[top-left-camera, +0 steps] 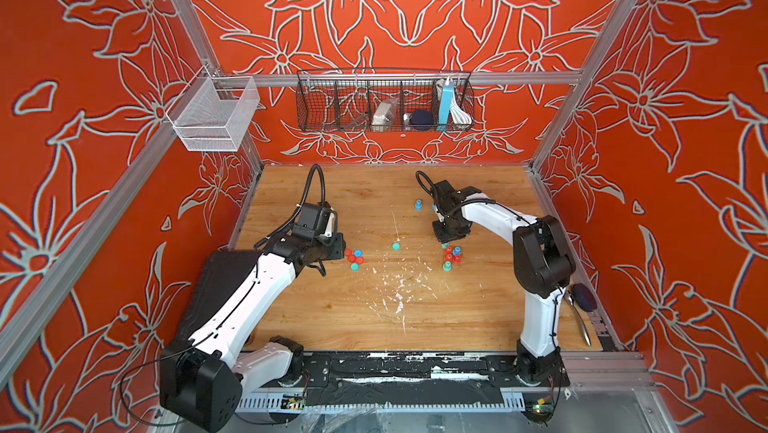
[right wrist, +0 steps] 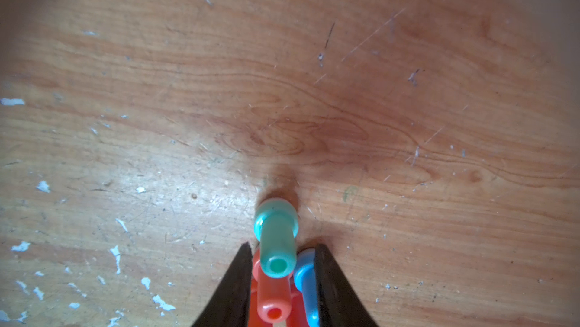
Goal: Close the stamp cap
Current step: Pick up the stamp from the center of the board.
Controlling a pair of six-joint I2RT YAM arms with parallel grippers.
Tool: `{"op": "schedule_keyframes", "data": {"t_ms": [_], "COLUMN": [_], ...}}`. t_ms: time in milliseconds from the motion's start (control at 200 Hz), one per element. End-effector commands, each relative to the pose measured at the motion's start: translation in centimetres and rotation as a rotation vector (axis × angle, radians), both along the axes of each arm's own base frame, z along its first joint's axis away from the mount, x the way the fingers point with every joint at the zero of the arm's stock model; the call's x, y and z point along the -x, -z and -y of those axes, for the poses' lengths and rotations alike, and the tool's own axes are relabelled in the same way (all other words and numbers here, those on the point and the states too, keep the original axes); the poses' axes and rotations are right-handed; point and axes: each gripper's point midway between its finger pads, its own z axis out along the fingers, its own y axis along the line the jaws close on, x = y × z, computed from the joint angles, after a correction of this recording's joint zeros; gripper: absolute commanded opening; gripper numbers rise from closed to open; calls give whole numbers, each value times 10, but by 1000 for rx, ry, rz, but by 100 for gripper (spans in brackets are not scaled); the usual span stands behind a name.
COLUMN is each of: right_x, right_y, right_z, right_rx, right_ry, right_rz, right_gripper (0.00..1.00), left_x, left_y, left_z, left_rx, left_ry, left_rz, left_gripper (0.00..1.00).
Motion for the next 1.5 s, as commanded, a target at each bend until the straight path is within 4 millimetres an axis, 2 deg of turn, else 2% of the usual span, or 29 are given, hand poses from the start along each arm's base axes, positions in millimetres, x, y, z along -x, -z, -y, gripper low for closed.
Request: {"op": "schedule_keyframes", "data": {"t_ms": [0, 255, 641, 956, 1186, 1491], "right_x": [-1, 0, 4, 0, -3, 4], "right_y": [7, 12, 10, -2, -21, -40], "right_z": [-4, -4, -1, -9, -34, -97], "right_rx": [2, 8, 14, 11, -4, -24], "right_ry": [-9, -7, 0, -15, -57, -167], "right_rz": [-9, -18, -22, -4, 15, 12], "right_gripper": [35, 33, 20, 15, 15, 14], "left_x": [0, -1, -1, -1, -1, -1], "left_y": [-2, -1, -2, -3, -3, -2], "left_z": [-3, -4, -4, -5, -5, -5], "left_rx": [-10, -11, -8, -9, -12, -10], "left_ry": [-5, -6, -6, -9, -10, -11], "left_rz": [14, 11, 11, 16, 16, 15], "left_gripper": [43, 43, 43, 43, 43, 43]}}
